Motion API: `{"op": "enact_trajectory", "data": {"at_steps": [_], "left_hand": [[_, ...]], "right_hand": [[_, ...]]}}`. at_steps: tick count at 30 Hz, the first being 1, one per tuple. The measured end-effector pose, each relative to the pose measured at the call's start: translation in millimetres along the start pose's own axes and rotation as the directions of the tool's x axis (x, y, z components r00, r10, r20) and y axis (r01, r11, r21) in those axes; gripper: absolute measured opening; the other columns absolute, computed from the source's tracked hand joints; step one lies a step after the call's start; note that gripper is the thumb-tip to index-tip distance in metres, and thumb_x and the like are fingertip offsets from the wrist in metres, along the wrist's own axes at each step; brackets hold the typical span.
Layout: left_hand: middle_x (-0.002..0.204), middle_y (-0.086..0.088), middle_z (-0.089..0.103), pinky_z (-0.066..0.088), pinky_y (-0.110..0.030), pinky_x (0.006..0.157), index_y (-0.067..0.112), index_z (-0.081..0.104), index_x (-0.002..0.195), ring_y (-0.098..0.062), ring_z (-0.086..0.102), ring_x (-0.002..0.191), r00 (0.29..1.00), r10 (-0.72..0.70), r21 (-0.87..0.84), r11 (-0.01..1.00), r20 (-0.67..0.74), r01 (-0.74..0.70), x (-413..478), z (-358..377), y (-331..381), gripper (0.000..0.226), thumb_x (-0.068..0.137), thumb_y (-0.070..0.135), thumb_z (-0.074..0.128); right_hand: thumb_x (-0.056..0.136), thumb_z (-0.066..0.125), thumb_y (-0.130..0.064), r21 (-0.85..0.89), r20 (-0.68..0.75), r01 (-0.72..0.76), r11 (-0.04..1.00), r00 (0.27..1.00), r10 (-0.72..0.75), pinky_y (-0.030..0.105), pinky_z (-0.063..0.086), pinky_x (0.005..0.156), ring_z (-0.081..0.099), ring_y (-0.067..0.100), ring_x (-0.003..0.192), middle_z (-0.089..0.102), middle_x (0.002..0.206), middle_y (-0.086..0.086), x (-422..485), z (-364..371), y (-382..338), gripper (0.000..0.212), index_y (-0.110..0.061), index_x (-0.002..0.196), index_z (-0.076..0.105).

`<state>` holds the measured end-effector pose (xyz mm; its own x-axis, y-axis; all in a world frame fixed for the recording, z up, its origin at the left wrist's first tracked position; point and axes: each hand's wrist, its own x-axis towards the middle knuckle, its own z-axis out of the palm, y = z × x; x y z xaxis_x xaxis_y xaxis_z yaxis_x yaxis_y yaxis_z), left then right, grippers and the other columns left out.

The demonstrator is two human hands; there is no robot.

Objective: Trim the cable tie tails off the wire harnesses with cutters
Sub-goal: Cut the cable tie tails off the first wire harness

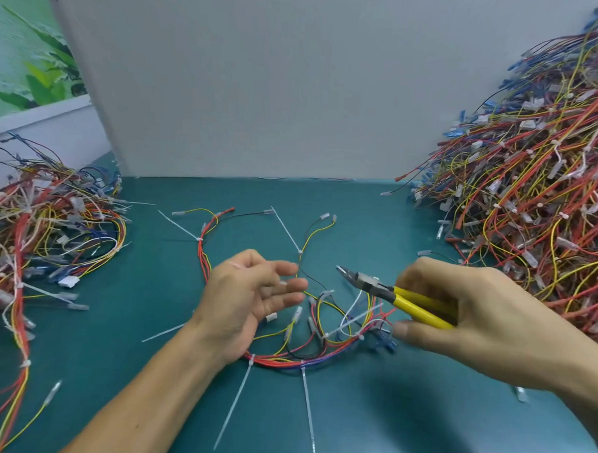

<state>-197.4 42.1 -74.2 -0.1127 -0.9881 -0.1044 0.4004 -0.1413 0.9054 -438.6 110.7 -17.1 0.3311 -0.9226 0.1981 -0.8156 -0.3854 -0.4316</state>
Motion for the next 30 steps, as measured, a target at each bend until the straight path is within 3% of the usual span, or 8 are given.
{"op": "enact_trajectory", "data": {"at_steps": [4, 7, 10, 12, 16, 19, 23, 30], "left_hand": [[0.055, -0.005, 0.042, 0.037, -0.024, 0.037, 0.012, 0.038, 0.067, -0.016, 0.041, 0.041, 0.991, -0.11, 0.003, 0.994, -0.078, 0.111, 0.3, -3.6, 0.3, 0.031, 0.066, -0.016, 0.023], [0.056, 0.001, 0.042, 0.023, -0.018, 0.038, 0.014, 0.05, 0.064, -0.01, 0.024, 0.04, 0.998, -0.033, 0.298, 0.953, -0.056, 0.048, -1.4, -4.2, -2.2, 0.032, 0.074, -0.012, 0.033], [0.048, 0.016, 0.049, 0.027, -0.012, 0.044, 0.027, 0.066, 0.066, -0.003, 0.033, 0.041, 0.964, 0.19, 0.722, 0.639, 0.188, -0.266, -6.5, -3.9, -6.0, 0.03, 0.082, 0.002, 0.06], [0.058, 0.023, 0.057, 0.029, -0.007, 0.049, 0.031, 0.072, 0.076, -0.001, 0.04, 0.045, 0.911, 0.229, 0.791, 0.453, 0.342, -0.411, -9.7, -1.0, -9.9, 0.021, 0.08, 0.011, 0.071], [0.092, 0.014, 0.07, 0.033, 0.0, 0.065, 0.022, 0.076, 0.092, 0.017, 0.051, 0.066, 0.864, 0.202, 0.804, 0.318, 0.46, -0.503, -10.3, 3.7, -21.3, 0.014, 0.079, 0.018, 0.076], [0.099, 0.015, 0.07, 0.04, -0.009, 0.081, 0.027, 0.073, 0.1, 0.006, 0.058, 0.089, 0.863, 0.167, 0.835, 0.221, 0.476, -0.503, -8.2, 5.4, -26.4, 0.021, 0.08, 0.033, 0.075], [0.091, 0.022, 0.068, 0.049, -0.031, 0.082, 0.034, 0.066, 0.104, 0.0, 0.06, 0.087, 0.878, 0.055, 0.859, 0.188, 0.475, -0.477, -7.2, 9.9, -27.6, 0.024, 0.08, 0.035, 0.072], [0.069, 0.02, 0.064, 0.048, -0.018, 0.072, 0.025, 0.07, 0.086, 0.003, 0.059, 0.069, 0.901, -0.016, 0.821, 0.42, 0.434, -0.388, -1.6, 6.0, -27.0, 0.014, 0.083, 0.011, 0.07]], "right_hand": [[0.072, 0.065, -0.047, -0.16, 0.032, -0.072, 0.984, 0.996, 0.078, 0.018, 0.041, 0.054, 0.053, 0.005, 0.062, 0.059, 0.063, -0.013, 12.5, 2.7, -8.3, 0.019, -0.037, 0.088, 0.061], [0.076, 0.061, -0.044, -0.239, 0.007, -0.133, 0.962, 0.99, 0.138, 0.028, 0.048, 0.067, 0.055, 0.008, 0.071, 0.062, 0.073, -0.01, 13.7, 15.8, -7.1, 0.021, -0.036, 0.095, 0.064], [0.078, 0.057, -0.045, -0.304, 0.022, -0.187, 0.934, 0.979, 0.203, 0.034, 0.05, 0.076, 0.057, 0.015, 0.085, 0.062, 0.084, -0.009, 7.3, 24.6, -2.2, 0.02, -0.038, 0.096, 0.06], [0.077, 0.057, -0.044, -0.344, 0.049, -0.194, 0.919, 0.973, 0.224, 0.036, 0.05, 0.075, 0.057, 0.016, 0.085, 0.062, 0.083, -0.008, 3.7, 23.3, 1.6, 0.012, -0.039, 0.087, 0.054], [0.077, 0.056, -0.045, -0.376, 0.037, -0.219, 0.9, 0.967, 0.251, 0.037, 0.052, 0.076, 0.058, 0.018, 0.088, 0.063, 0.083, -0.01, 1.3, 15.5, 7.5, 0.026, -0.038, 0.101, 0.059], [0.077, 0.054, -0.047, -0.379, 0.064, -0.189, 0.906, 0.971, 0.23, 0.035, 0.052, 0.075, 0.058, 0.019, 0.088, 0.063, 0.084, -0.009, -1.2, 14.8, 7.5, 0.025, -0.039, 0.1, 0.059], [0.079, 0.052, -0.048, -0.392, 0.119, -0.156, 0.906, 0.969, 0.218, 0.03, 0.048, 0.069, 0.056, 0.02, 0.084, 0.057, 0.08, -0.007, -3.4, 18.7, 6.8, 0.011, -0.04, 0.087, 0.054], [0.079, 0.053, -0.044, -0.414, 0.123, -0.154, 0.897, 0.967, 0.223, 0.028, 0.041, 0.064, 0.054, 0.021, 0.082, 0.052, 0.079, -0.007, -1.8, 21.3, 7.7, 0.025, -0.04, 0.102, 0.059]]}}
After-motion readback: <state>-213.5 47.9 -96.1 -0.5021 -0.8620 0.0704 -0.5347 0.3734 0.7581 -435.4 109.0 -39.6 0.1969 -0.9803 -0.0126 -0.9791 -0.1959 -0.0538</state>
